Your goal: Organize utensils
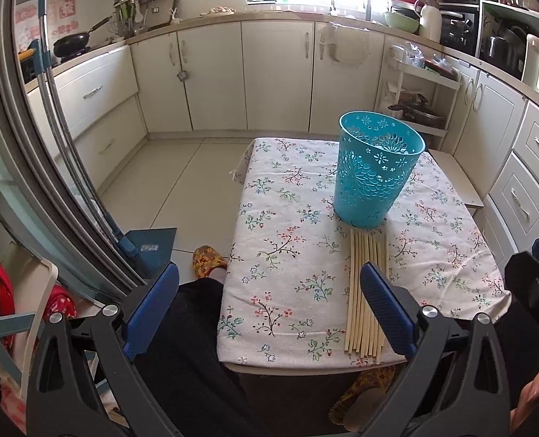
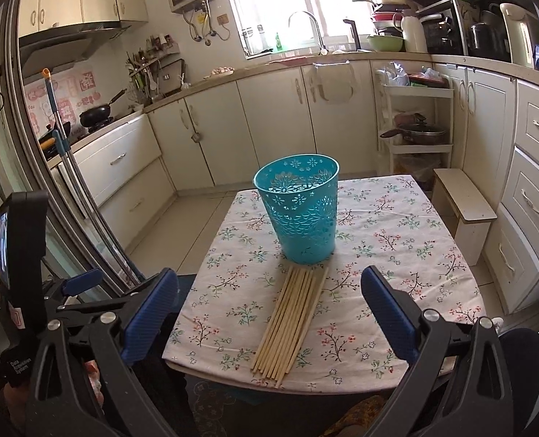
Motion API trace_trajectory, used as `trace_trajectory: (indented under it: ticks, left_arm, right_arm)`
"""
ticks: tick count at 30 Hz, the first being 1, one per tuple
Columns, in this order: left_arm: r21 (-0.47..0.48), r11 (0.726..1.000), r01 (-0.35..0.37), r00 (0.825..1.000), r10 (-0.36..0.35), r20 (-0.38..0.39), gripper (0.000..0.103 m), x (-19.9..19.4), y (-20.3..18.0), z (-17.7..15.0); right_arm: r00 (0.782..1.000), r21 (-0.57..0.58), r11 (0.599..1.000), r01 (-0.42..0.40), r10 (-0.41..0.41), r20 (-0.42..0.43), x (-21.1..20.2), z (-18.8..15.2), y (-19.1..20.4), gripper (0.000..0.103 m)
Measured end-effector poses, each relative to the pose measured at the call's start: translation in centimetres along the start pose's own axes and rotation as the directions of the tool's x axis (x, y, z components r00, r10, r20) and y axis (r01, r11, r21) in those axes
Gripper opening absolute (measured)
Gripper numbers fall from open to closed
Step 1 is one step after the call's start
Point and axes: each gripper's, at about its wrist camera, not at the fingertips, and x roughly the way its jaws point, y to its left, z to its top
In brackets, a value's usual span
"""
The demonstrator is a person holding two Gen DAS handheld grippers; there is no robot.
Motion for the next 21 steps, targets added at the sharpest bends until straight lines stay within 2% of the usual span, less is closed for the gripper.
trace_trajectory:
  ticks: [21]
  left_arm:
    - [0.001,1.000,0.003,1.000,-0.003,-0.006,0.096,0.08,-0.26,0.10]
  right_arm:
    - [0.999,0.025,1.000,-0.006,0.007,-0.032,0.24,0.35,-0.03,0.097]
